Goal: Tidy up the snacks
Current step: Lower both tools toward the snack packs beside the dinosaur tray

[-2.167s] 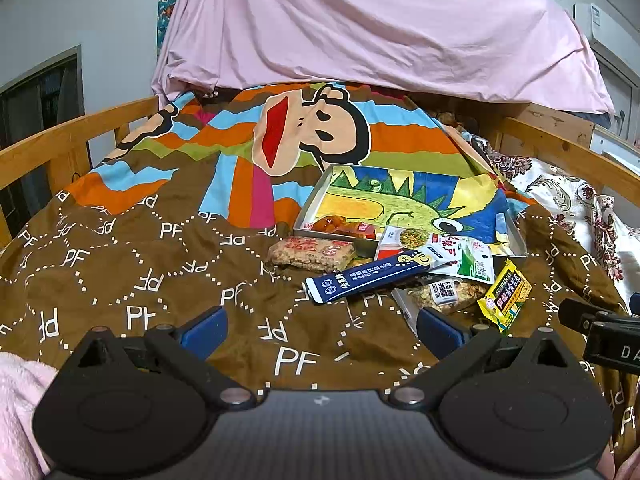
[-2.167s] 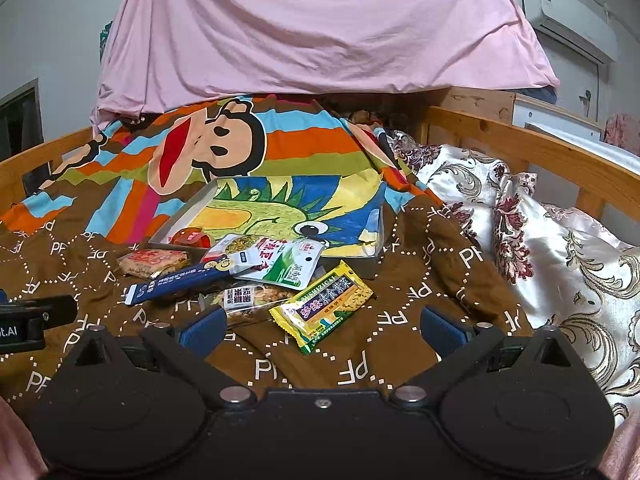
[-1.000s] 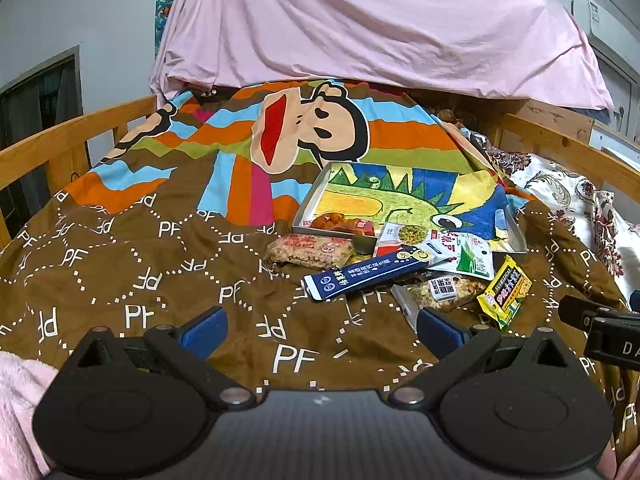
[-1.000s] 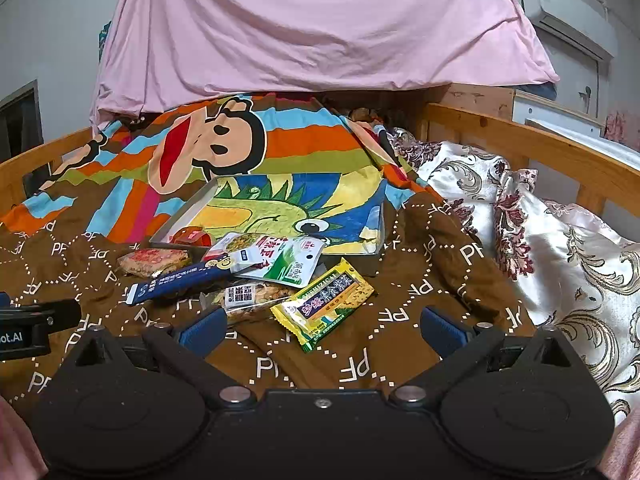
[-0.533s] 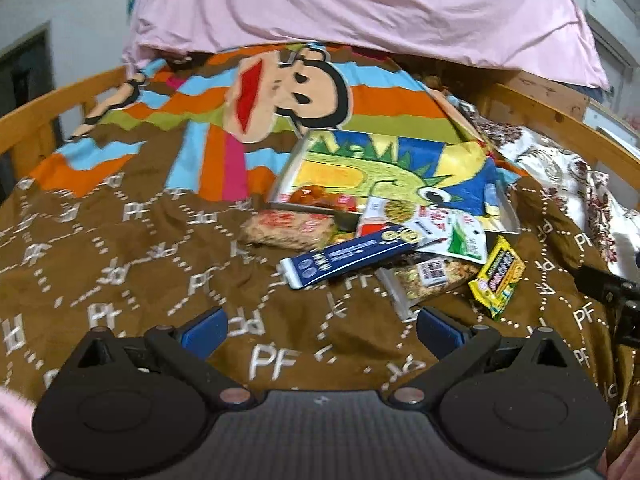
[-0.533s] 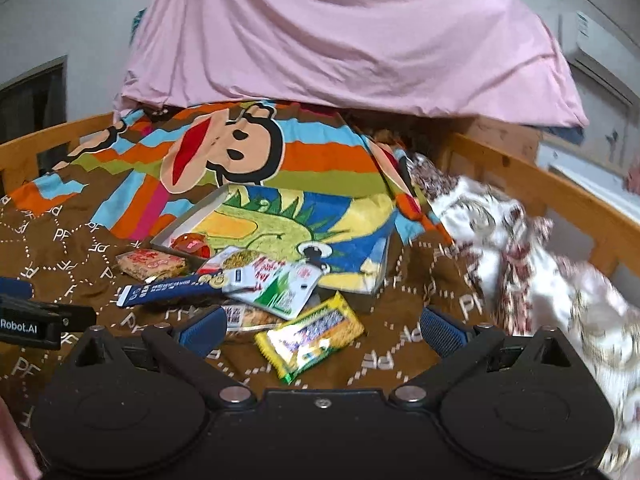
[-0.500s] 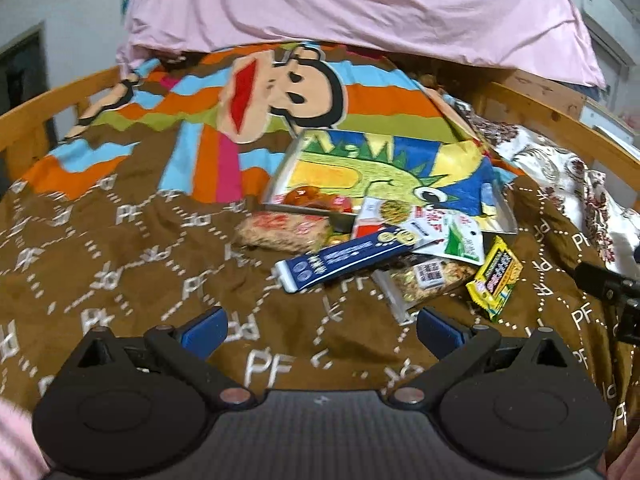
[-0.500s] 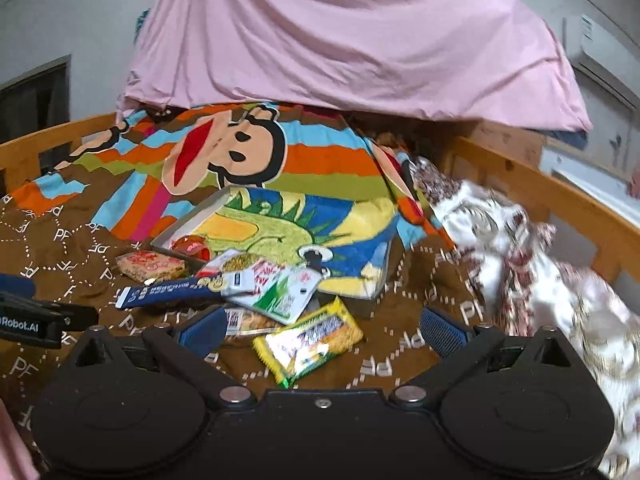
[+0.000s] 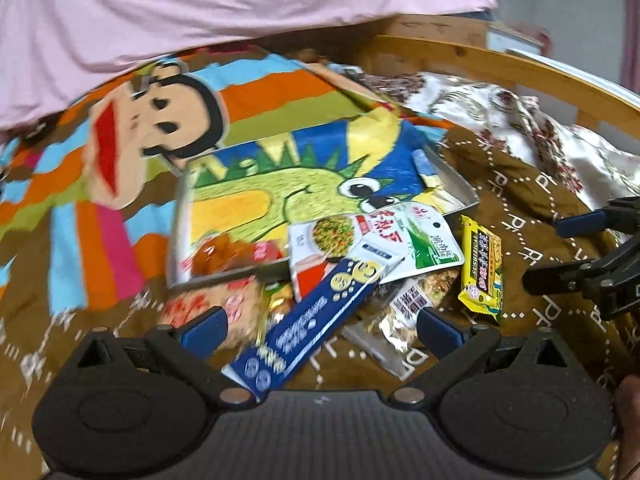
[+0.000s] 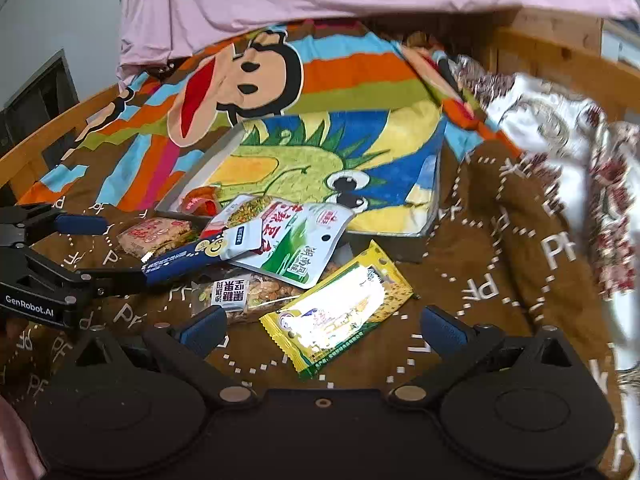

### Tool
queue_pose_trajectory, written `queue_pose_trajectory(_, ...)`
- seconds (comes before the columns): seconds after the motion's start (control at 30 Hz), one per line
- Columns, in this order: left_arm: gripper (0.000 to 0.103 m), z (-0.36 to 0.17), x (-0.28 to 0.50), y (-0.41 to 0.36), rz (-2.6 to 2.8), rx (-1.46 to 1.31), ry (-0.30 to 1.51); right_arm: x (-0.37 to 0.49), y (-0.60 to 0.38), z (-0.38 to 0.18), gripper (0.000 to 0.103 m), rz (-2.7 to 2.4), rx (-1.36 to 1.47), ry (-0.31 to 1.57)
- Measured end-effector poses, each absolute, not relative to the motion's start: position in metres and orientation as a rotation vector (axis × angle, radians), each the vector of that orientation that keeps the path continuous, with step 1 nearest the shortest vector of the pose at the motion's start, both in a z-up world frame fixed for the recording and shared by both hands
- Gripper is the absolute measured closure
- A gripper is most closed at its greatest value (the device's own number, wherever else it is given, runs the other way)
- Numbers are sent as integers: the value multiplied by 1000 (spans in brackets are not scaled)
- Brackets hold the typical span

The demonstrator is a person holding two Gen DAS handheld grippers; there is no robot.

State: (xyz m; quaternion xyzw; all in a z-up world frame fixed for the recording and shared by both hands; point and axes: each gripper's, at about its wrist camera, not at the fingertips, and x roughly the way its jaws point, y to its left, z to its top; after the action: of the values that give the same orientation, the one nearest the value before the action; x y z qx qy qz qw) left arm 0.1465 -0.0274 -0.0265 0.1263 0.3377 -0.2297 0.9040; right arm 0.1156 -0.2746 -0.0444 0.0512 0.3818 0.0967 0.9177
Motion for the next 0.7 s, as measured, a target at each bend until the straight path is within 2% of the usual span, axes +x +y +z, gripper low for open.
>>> queue_pose_trajectory(0.43, 1, -54, 203, -37, -795, 301, 749, 158, -277, -72, 1, 166, 305, 936)
queue_pose_trajectory(0.57, 2, -60, 217, -30, -800, 244, 814, 166, -275, -76, 7, 141, 356, 957)
queue_pose_trajectory(0.67, 8, -64, 222, -23, -799, 231, 856, 171, -274, -78, 6, 113, 395, 967)
queue_pose_trajectory(0.7, 15, -65, 223, -21, -795, 224, 862, 172, -274, -78, 6, 104, 407, 971)
